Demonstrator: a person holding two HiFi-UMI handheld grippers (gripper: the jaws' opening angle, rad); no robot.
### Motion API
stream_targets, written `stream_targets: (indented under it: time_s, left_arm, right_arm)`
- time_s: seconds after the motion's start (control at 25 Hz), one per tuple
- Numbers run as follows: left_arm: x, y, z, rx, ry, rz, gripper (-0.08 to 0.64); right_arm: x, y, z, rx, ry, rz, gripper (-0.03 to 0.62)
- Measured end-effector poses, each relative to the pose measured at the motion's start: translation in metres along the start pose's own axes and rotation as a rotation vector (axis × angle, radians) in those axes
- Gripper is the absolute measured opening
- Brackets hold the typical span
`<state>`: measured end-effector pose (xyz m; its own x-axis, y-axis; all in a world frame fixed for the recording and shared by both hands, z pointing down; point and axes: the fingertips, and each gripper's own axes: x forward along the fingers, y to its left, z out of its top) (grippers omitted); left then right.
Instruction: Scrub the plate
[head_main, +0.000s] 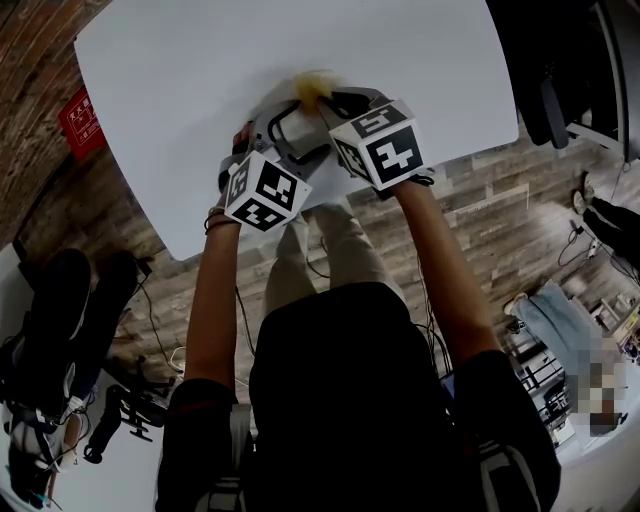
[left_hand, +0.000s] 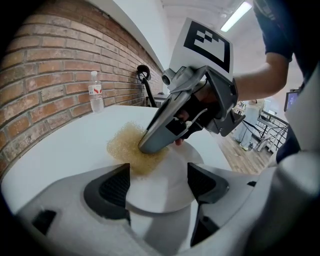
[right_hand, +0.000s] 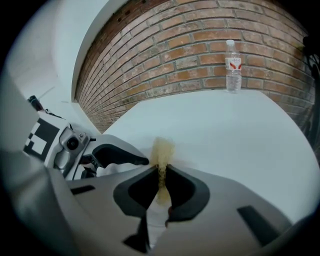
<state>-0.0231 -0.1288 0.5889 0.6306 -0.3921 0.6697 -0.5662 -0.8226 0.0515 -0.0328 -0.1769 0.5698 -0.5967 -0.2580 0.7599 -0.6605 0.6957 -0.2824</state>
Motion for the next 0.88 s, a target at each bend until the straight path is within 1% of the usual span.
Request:
stream_targets:
  time_s: [0.24, 0.52, 0.72, 0.88]
  left_arm:
    - [0.001, 0.000, 0.002, 0.002, -0.004, 0.001, 0.344]
    - [0.000, 0.000, 0.001, 0.002, -0.001, -0.001, 0.344]
    - [0.000, 0.001, 0.001, 0.001, -0.003, 0.002, 0.344]
    - [0.000, 0.002, 0.000, 0.001, -0.002, 0.001, 0.344]
  right_arm:
    - [0.000, -0.002, 0.000, 0.004, -0.008, -0.005, 0.038]
    - [0.000, -0.004, -0.001, -0.016, -0.007, -0.019, 0.038]
    - [-0.005, -0.015, -0.001, -0.008, -0.013, -0.060, 0.038]
    - [-0.008, -0.021, -0.004, 0.003, -0.010, -0.076, 0.038]
